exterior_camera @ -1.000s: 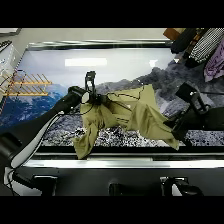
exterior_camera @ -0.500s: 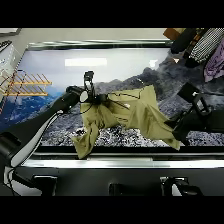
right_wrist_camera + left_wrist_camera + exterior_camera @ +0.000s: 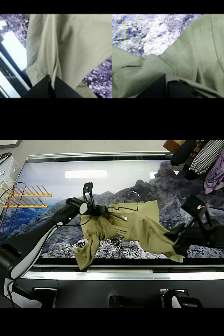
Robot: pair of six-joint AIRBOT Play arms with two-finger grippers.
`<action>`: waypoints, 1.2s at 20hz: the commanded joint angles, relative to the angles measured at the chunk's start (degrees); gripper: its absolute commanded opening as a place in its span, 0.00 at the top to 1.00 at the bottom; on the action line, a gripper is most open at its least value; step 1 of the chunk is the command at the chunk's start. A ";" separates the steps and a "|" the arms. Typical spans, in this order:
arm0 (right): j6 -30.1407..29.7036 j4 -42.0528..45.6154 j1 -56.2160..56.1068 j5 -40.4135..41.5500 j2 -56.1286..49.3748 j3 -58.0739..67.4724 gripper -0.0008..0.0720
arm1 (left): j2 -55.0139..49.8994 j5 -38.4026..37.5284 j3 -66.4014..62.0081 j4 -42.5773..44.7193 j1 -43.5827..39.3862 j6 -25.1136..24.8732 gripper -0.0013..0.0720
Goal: Fold the clothes and pants, and hang the long-sleeved shirts on hangers.
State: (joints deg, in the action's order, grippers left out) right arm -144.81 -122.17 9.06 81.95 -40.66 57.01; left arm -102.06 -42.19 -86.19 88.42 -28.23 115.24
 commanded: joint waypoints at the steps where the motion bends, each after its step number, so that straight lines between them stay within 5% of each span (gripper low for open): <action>1: -0.37 -0.09 0.04 -2.01 0.52 0.04 0.95 | 0.00 0.02 -0.04 0.02 0.02 0.04 0.95; 11: -1.42 -0.44 0.02 1.16 -2.38 -1.60 0.95 | 0.00 0.94 -5.62 0.09 0.07 -0.96 0.95; 24: -4.76 -3.17 -8.37 -17.70 -12.13 -5.97 0.95 | 0.79 -1.05 -11.76 -3.61 -5.51 -1.75 0.95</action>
State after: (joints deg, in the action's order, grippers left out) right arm -149.27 -125.34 3.51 69.38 -49.89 51.22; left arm -101.78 -42.24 -97.36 85.41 -31.77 113.65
